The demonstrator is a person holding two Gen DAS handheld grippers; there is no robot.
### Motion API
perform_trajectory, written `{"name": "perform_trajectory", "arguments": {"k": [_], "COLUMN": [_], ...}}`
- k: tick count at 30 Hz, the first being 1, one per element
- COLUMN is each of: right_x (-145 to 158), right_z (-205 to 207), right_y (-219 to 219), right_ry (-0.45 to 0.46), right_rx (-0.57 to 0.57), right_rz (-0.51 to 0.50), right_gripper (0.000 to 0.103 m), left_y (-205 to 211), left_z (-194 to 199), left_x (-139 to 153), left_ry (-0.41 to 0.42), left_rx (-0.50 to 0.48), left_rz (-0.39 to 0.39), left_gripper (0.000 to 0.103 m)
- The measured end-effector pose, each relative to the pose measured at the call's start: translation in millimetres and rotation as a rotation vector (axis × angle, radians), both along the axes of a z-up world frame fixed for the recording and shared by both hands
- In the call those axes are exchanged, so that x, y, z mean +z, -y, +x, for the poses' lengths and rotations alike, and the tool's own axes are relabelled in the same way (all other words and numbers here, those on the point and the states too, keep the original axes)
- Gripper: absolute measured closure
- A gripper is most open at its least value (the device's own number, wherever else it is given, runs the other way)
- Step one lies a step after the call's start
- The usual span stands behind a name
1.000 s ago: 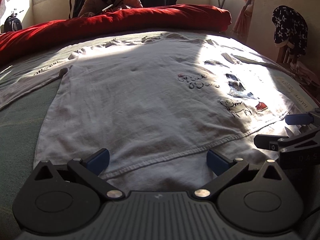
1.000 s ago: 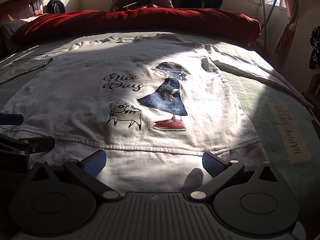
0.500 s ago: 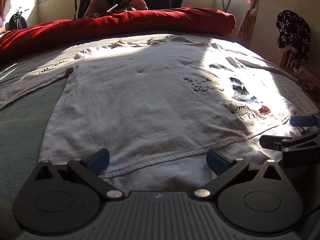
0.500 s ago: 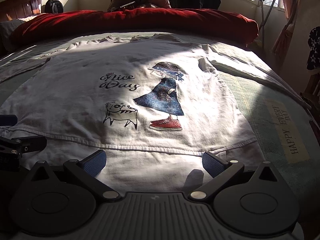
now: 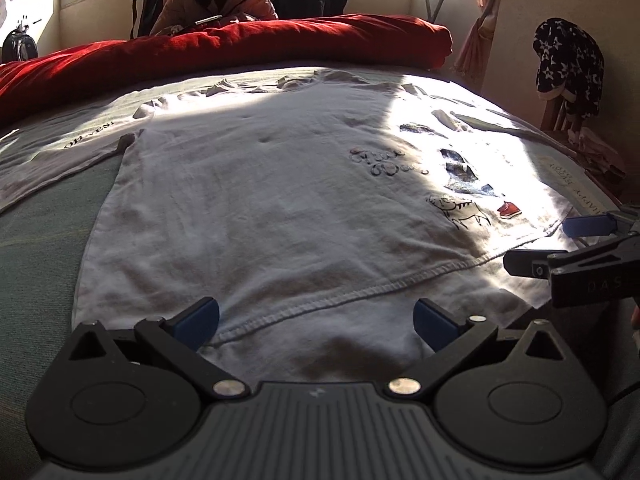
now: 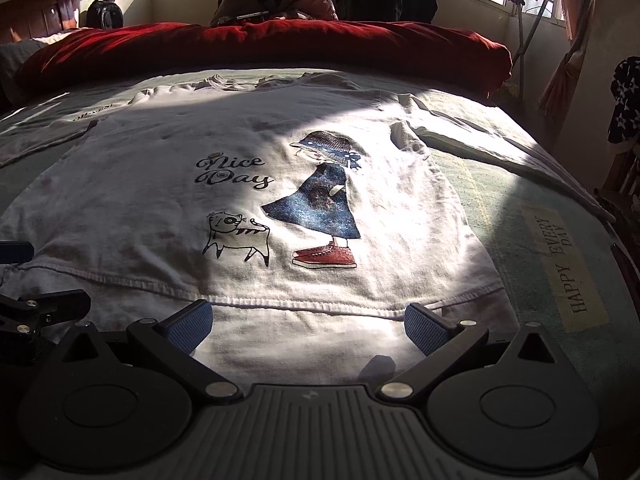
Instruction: Fold clothes
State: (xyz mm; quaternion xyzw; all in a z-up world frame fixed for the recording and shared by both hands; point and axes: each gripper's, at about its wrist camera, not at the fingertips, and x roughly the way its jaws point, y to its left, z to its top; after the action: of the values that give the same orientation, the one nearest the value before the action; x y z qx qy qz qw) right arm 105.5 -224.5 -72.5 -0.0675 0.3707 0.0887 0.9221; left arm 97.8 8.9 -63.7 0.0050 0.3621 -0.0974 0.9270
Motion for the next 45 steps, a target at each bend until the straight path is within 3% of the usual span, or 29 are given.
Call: {"name": "perform_trajectory", "arguments": {"k": [4, 9, 13, 22, 32, 45], "right_x": [4.1, 6.9, 3.5, -5.2, -11.7, -6.1], "right_z": [-4.2, -7.1, -4.6, 1.1, 8.5, 6.9], "right_y": [-5.7, -12.2, -17.1, -31.9, -31.0, -34.0], "right_ry": [0.013, 0.018, 0.004, -0.014, -0.046, -0.007], "right_rx": [0.007, 0.006, -0.001, -0.002, -0.018, -0.008], "right_rz": [-0.006, -0.015, -0.017, -0.023, 0.014, 0.023], "right_gripper": [0.0, 0.0, 0.0, 0.0, 0.0, 0.0], "left_y": [-15.0, -28.6, -29.3, -39.0, -41.0, -38.2], "left_z": [12.0, 21.0, 5.9, 11.7, 12.0, 18.3], "left_x": [14.0, -4.7, -12.0, -6.2, -6.6, -2.4], "left_ry": [0.033, -0.043, -0.005, -0.031, -0.035, -0.048], "left_rx": [0.04, 0.054, 0.039, 0.025, 0.025, 0.013], "left_rz": [-0.011, -0.077, -0.093, -0.14, -0.154, -0.163], "left_gripper": [0.0, 0.0, 0.0, 0.0, 0.0, 0.0]}}
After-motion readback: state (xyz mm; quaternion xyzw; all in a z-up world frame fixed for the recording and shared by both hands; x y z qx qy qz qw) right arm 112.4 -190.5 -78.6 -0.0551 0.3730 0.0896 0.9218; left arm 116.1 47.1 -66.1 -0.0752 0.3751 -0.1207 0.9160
